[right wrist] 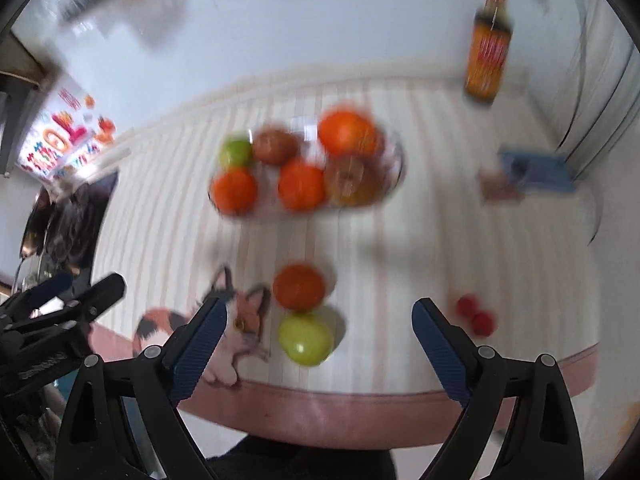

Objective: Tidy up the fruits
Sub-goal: 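Withdraw both open tools from the plate toward the remaining loose fruit, then grasp the large orange with the left tool while the right tool grasps the green apple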

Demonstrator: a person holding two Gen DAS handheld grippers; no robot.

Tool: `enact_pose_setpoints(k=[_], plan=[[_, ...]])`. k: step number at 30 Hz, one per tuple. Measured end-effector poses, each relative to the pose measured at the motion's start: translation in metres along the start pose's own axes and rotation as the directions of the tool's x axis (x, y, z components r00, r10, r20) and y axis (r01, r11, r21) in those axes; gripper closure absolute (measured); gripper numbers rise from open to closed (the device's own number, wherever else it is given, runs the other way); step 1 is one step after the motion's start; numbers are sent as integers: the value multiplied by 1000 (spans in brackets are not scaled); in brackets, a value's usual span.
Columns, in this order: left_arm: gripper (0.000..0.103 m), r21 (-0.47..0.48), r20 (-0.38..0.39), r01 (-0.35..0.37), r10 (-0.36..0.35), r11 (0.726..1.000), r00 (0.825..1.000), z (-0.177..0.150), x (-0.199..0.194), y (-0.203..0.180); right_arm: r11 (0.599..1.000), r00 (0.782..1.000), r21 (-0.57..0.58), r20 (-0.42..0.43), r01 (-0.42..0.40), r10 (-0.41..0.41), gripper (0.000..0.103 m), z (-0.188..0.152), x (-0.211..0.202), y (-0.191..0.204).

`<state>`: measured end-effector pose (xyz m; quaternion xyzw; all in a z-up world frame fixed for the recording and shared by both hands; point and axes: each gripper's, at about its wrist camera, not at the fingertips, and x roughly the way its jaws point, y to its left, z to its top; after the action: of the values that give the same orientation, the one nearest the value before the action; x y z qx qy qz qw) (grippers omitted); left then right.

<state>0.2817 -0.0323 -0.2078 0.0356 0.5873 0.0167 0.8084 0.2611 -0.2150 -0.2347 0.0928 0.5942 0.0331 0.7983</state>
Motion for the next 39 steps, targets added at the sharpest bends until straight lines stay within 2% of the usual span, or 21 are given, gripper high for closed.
enact_pose_setpoints(k=[4, 9, 11, 13, 16, 23, 28, 31, 33, 39], plan=[[3, 15, -60, -34, 35, 999, 998, -9, 27, -1, 1000, 991, 6, -129, -27, 28, 7, -14, 61, 2], [3, 22, -117, -62, 64, 998, 991, -16, 52, -4, 999, 979, 8, -198, -42, 42, 7, -22, 104, 5], [3, 24, -132, -62, 65, 998, 989, -17, 58, -5, 999, 975, 1, -217, -47, 46, 14, -23, 115, 8], [3, 30, -137, -66, 69, 997, 988, -17, 61, -8, 998, 973, -5, -223, -60, 58, 36, -24, 122, 10], [3, 38, -144, -66, 71, 997, 987, -15, 64, -13, 997, 978, -33, -200, -63, 55, 41, -23, 123, 11], [3, 62, -148, -42, 51, 997, 988, -7, 66, -33, 997, 980, -7, -189, -71, 69, 41, -26, 115, -6], [3, 96, -176, 38, -21, 995, 984, 3, 75, -60, 997, 987, 59, -152, -39, 47, 41, -24, 95, -45], [3, 132, -217, 94, -63, 987, 974, 11, 87, -82, 995, 990, 100, -138, -17, 31, 41, -21, 91, -65], [3, 163, -260, 109, -64, 981, 964, 15, 100, -97, 992, 991, 126, -132, -8, 24, 41, -20, 89, -78], [3, 184, -337, 179, -109, 966, 935, 23, 131, -123, 986, 992, 166, -122, 7, 14, 41, -20, 86, -96]])
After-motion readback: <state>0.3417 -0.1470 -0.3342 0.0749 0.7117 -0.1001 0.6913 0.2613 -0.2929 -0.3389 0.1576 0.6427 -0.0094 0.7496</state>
